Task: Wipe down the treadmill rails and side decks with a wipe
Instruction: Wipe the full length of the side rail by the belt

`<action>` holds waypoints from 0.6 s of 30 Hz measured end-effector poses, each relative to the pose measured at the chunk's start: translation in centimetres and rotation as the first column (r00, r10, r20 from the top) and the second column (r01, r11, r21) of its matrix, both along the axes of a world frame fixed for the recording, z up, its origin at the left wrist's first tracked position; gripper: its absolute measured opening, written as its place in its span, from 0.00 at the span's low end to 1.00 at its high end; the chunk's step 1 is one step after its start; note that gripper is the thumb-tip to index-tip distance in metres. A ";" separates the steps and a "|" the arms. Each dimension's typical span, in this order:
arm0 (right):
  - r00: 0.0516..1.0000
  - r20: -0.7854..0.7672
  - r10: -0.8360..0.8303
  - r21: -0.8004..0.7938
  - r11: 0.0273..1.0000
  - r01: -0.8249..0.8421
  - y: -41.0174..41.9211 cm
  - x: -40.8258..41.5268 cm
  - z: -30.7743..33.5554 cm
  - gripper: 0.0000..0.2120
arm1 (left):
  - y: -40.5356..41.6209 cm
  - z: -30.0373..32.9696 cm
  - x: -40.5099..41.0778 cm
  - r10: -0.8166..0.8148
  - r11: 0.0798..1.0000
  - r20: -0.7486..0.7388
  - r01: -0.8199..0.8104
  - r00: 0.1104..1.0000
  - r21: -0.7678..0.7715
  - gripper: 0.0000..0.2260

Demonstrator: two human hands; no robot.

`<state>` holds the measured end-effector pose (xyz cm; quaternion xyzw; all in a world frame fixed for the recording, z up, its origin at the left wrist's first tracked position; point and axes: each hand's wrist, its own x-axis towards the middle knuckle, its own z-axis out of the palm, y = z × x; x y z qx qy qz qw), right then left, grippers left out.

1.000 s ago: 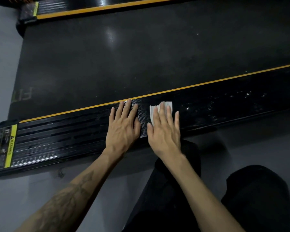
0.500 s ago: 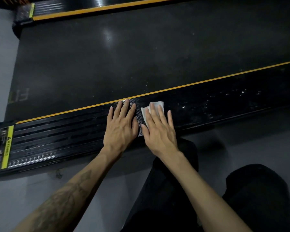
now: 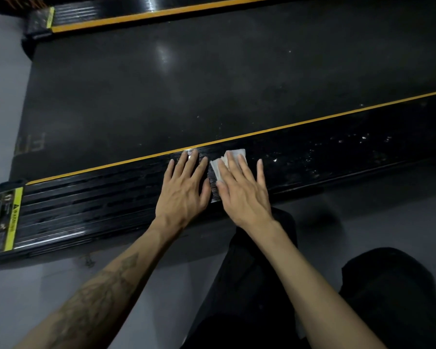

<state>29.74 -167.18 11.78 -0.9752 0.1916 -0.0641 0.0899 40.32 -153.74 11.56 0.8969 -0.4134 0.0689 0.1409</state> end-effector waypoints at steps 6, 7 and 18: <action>0.990 0.081 -0.112 0.025 0.994 0.110 1.5 -1.9 -0.2 0.30 | -0.1 0.1 -0.1 -0.020 1.000 0.015 0.020 1.000 -0.001 0.26; 0.993 0.076 -0.092 0.041 0.995 0.089 1.8 -1.9 -0.2 0.30 | -0.1 0.1 -0.1 -0.019 1.000 0.016 0.020 1.000 -0.003 0.26; 0.986 0.073 -0.150 0.004 0.989 0.150 1.6 -2.8 -0.5 0.30 | -0.1 0.2 -0.1 -0.028 1.000 0.002 0.028 1.000 -0.007 0.26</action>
